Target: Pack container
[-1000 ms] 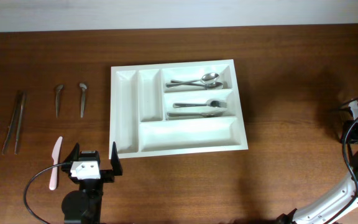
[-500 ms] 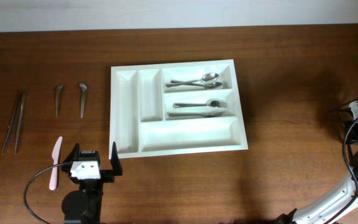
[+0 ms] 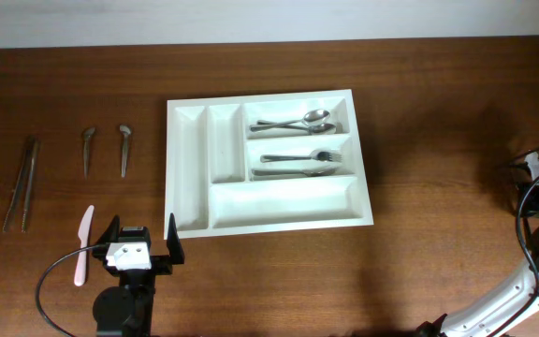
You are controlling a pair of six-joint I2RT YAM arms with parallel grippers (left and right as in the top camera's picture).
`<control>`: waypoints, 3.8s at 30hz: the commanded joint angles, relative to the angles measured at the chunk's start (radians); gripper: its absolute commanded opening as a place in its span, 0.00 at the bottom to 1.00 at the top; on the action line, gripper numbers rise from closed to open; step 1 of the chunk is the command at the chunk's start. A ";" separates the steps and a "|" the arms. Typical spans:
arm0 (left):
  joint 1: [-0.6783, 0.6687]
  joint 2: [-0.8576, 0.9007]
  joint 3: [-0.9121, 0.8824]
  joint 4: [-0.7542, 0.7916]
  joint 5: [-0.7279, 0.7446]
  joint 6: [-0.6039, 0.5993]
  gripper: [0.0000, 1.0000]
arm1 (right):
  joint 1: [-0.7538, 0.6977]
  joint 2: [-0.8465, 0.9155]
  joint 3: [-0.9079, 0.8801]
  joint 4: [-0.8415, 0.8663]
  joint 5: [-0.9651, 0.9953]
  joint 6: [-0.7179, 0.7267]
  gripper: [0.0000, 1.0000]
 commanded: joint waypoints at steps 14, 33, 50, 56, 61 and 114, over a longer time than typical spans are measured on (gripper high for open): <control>0.005 -0.006 -0.003 0.000 0.003 0.015 0.99 | -0.004 0.043 -0.010 0.000 0.009 0.008 0.06; 0.005 -0.006 -0.003 0.000 0.003 0.015 0.99 | 0.054 0.036 0.093 -0.023 -0.119 0.174 0.04; 0.005 -0.006 -0.003 -0.001 0.003 0.015 0.99 | 0.374 0.032 0.460 -0.214 -0.361 0.597 0.04; 0.005 -0.006 -0.003 0.000 0.003 0.015 0.99 | 0.403 0.033 0.475 -0.208 -0.248 0.602 0.30; 0.005 -0.006 -0.003 0.000 0.003 0.015 0.99 | 0.389 0.033 0.473 -0.207 -0.089 0.510 0.49; 0.005 -0.006 -0.003 0.000 0.003 0.015 0.99 | 0.425 0.305 0.455 -0.027 -0.142 0.133 0.37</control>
